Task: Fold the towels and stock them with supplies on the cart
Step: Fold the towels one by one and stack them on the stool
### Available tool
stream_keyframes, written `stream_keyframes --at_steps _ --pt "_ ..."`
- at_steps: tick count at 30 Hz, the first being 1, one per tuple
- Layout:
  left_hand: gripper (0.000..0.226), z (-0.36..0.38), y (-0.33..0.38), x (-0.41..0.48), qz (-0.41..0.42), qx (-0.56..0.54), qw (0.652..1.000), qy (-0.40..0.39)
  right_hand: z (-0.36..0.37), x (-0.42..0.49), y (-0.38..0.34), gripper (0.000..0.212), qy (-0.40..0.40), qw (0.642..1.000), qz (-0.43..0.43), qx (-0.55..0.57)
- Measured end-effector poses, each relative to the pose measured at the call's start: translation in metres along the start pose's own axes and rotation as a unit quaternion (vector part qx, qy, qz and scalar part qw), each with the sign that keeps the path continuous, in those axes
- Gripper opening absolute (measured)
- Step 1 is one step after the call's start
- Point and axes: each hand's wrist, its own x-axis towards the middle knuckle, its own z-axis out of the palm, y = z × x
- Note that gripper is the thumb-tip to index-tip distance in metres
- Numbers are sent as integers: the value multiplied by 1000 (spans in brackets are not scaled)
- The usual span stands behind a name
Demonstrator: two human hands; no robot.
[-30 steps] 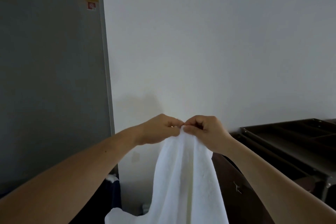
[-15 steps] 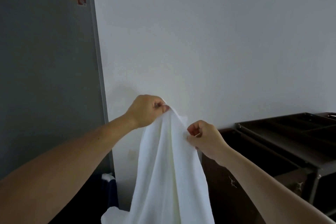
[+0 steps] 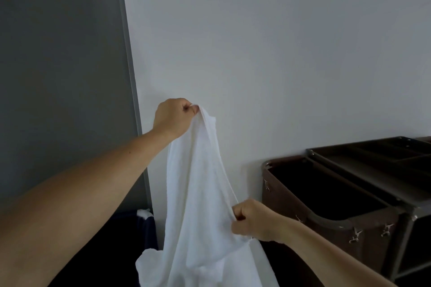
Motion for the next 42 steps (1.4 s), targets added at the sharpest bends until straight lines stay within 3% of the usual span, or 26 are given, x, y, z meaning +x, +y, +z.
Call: stream_keyframes --at_steps 3,7,10,13,15,18,21,23,26,29,32,36,42 --pt "38 -6 -14 4 -22 24 999 2 2 -3 12 28 -63 996 38 -59" --pt "43 -14 -44 4 -60 63 996 2 -22 -16 33 45 -11 984 45 -174" --pt "43 -19 -67 0 -79 94 992 -6 -60 -32 45 38 102 990 63 -75" --pt "40 -18 -80 -6 -84 118 989 -34 -107 -39 44 40 263 962 37 -69" --pt "37 -13 -83 -10 -81 125 988 -45 -131 -41 31 45 305 947 13 -97" --pt "38 -9 -81 -12 -75 118 989 -46 -151 -45 15 29 352 935 -2 -51" --pt "33 -12 -81 -13 -80 96 991 -51 -157 -52 12 6 337 938 -38 63" --pt "31 -13 -83 -15 -82 76 992 -50 -159 -59 16 19 286 950 -58 111" --pt "33 -10 -82 -15 -87 62 992 -63 -162 -62 24 19 218 952 -91 197" --pt "37 -4 -84 -14 -128 56 987 -79 -162 -58 33 27 203 876 -102 424" --pt "31 4 -95 -21 -198 19 975 -96 -149 -47 47 16 250 804 -37 538" --pt "23 20 -92 -41 -215 -45 960 -173 -120 -34 53 7 293 801 87 514" --pt "54 39 -26 -63 -197 -105 958 -182 -80 -4 18 5 317 857 135 383"
